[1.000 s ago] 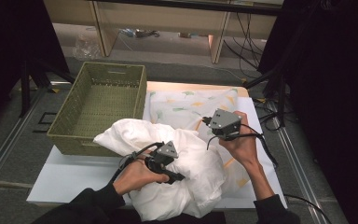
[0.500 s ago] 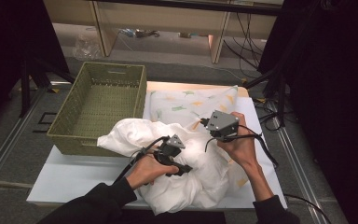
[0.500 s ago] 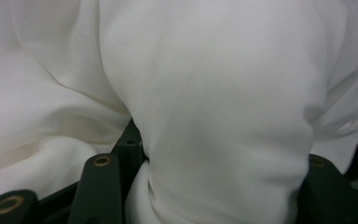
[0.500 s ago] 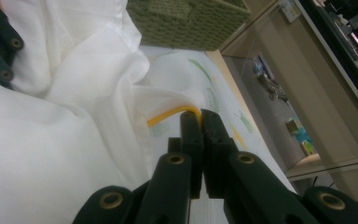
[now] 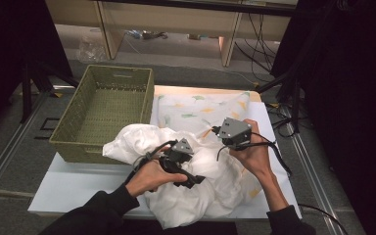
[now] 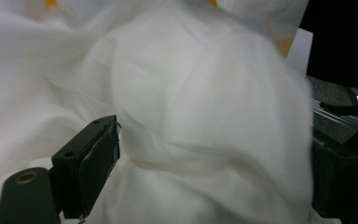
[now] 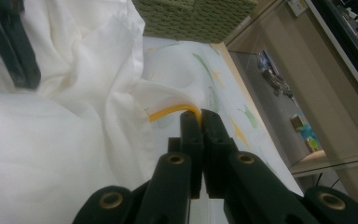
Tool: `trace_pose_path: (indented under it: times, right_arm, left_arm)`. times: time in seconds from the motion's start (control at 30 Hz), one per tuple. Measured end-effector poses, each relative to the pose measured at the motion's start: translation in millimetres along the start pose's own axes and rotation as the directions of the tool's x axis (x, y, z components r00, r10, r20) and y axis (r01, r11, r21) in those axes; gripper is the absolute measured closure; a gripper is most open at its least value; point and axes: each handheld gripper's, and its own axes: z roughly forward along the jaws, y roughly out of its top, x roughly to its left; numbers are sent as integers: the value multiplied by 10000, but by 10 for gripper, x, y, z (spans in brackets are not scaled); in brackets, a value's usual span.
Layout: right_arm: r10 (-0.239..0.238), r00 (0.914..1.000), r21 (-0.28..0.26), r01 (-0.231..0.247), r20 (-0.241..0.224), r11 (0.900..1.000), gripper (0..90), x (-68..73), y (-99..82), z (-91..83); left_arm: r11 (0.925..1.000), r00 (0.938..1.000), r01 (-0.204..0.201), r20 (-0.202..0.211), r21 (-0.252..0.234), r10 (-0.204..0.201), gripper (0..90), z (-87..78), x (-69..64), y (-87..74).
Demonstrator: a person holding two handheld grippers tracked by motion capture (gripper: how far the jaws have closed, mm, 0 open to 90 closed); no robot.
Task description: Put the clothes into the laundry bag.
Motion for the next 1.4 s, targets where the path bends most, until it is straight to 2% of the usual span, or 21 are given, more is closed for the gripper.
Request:
trace_pose_path:
  times: [0.1,0.17,0.27,0.3,0.33,0.43,0.5,0.53,0.57,0.6,0.67,0.7,0.77,0.83,0.9,0.97,1.1,1.2,1.27,1.33,1.4]
  right_arm:
    - [-15,10000,8,15,2,10000,896,2,-2,2]
    - [-30,10000,8,30,-11,10000,896,6,1,6]
    - [-267,9996,-55,267,-68,9996,896,-2,5,14]
    - [-215,9998,-37,214,-53,9998,896,0,4,12]
    - [-206,9998,-35,206,-60,9998,897,0,4,11]
    - [-254,9997,-63,254,-55,9997,897,-4,7,17]
    - [-52,10000,35,53,-70,10000,896,12,6,19]
    - [-73,9999,38,74,-71,10000,897,13,7,20]
    - [-84,9999,44,84,-71,10000,897,14,7,18]
    - [-93,9999,40,94,-77,9999,896,12,5,15]
    - [-90,9999,32,90,-81,10000,896,8,1,14]
    - [-286,9995,-29,285,-101,9996,896,-2,1,19]
    - [-309,9995,-25,309,-117,9995,896,0,4,22]
    - [-327,9994,-29,327,-135,9995,896,7,4,26]
    - [-280,9996,6,280,-100,9996,897,7,2,24]
    - [-272,9996,-3,272,-113,9996,897,3,3,20]
    - [-272,9996,-14,272,-122,9996,896,0,3,19]
    - [-67,9999,10,68,-121,10000,897,13,3,7]
    - [-276,9995,-61,275,-153,9996,897,5,6,15]
    - [-77,9999,-63,76,-133,10000,897,18,12,13]
    - [-138,9997,-116,136,-190,9998,897,19,18,22]
  left_arm:
    - [9978,9981,-76,-607,-665,35,167,-331,97,64]
    - [9952,9937,176,-1089,-960,-281,168,-543,186,70]
    - [9943,9773,186,-2081,-1051,-402,172,-812,329,16]
    - [9962,9690,-26,-2462,-868,-189,177,-883,390,-16]
    - [9965,9633,148,-2658,-825,-363,174,-934,439,-60]
    - [9947,9427,699,-3211,-759,-908,171,-965,597,-209]
    - [9981,9372,587,-3435,-167,-608,171,-927,684,-298]
    - [9978,9340,636,-3509,-199,-666,172,-890,705,-338]
    - [9979,9354,643,-3484,-18,-610,173,-848,727,-374]
    - [9990,9355,443,-3513,101,-380,190,-822,737,-388]
    - [9986,9164,-471,-3966,260,536,306,-817,755,-391]
    - [9983,9150,-507,-3992,300,585,432,-822,760,-388]
    - [9938,9260,-692,-3652,865,963,621,-845,800,-397]
    - [9947,9318,-754,-3504,697,952,815,-823,799,-423]
    - [9982,9439,-511,-3251,303,582,865,-817,757,-424]
    - [9990,9734,-14,-2288,-452,-90,870,-823,667,-379]
    - [9946,9971,31,-750,-1042,-109,870,-725,338,-267]
    - [9912,9999,-76,83,-1320,88,870,-523,53,-218]
    - [9944,9949,1,1006,-1058,106,867,-314,-115,-208]
    - [9974,9885,-295,1459,-662,389,865,-102,-264,-214]
    - [9968,9881,-507,1419,-612,589,864,117,-385,-187]
